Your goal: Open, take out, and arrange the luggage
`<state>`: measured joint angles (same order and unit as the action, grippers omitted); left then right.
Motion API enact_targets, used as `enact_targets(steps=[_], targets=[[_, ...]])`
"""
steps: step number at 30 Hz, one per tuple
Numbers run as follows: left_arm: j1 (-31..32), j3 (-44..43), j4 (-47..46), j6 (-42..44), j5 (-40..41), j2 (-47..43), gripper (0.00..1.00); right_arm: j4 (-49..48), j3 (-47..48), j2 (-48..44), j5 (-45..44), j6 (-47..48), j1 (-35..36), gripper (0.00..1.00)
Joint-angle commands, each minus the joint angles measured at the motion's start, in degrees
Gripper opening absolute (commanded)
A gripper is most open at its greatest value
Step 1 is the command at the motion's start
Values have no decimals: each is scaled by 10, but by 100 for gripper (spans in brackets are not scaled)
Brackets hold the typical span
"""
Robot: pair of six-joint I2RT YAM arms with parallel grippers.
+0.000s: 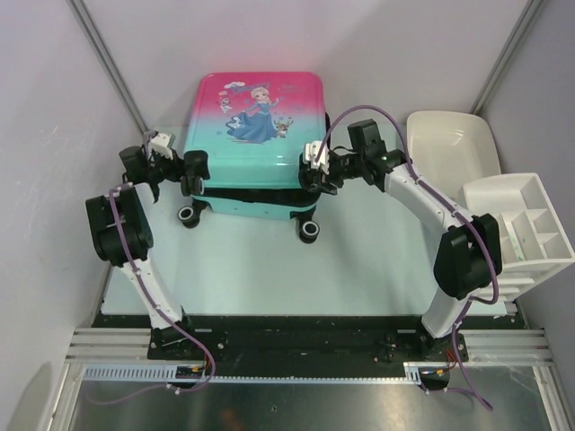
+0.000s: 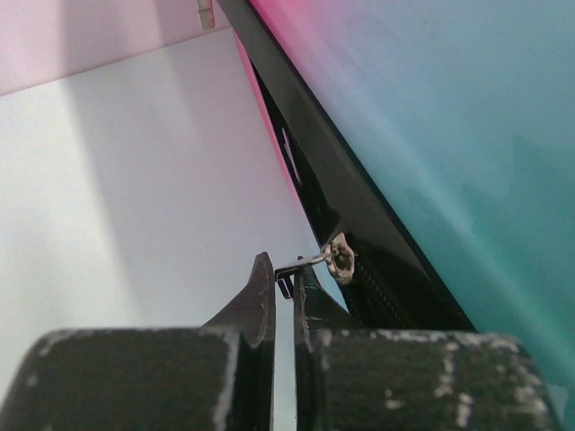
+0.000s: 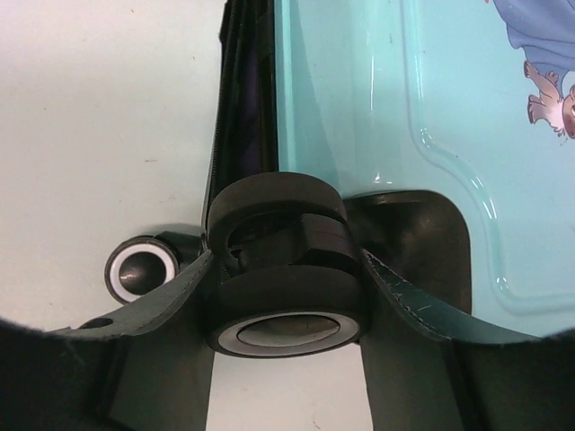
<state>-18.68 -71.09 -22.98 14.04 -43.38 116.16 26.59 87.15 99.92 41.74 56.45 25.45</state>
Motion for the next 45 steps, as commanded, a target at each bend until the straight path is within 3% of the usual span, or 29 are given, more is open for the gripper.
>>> enact_targets(steps=[1,14,15,18,21,24,26,30,35,39,43,45], targets=[[9,-62,-110,3,42,-21,0,137,-44,22,-215,-23,-100,0],[39,120,-142,-37,-63,-178,0,165,-59,12,-231,16,-146,0],[43,142,-142,-38,-67,-195,0,170,-55,6,-218,15,-143,18],[58,175,-142,-65,-81,-221,0,188,-49,-5,-202,7,-119,56],[68,197,-143,-76,-85,-234,0,183,-48,-17,-201,-5,-102,61],[66,193,-144,-77,-64,-228,0,185,-47,-13,-210,-6,-96,50],[56,181,-145,-76,-44,-212,0,186,-46,-6,-215,-10,-97,49],[44,100,-145,-71,42,-156,0,201,-28,-1,-199,-33,-104,63],[43,6,-139,-89,80,-89,0,216,-6,-7,-178,-60,-110,71],[40,18,-136,-74,78,-107,0,210,4,-24,-165,-111,-134,75],[20,51,-106,-81,82,-162,63,164,1,-28,-162,-200,-166,76],[6,58,-56,-78,94,-206,71,138,6,-16,-164,-251,-175,76]])
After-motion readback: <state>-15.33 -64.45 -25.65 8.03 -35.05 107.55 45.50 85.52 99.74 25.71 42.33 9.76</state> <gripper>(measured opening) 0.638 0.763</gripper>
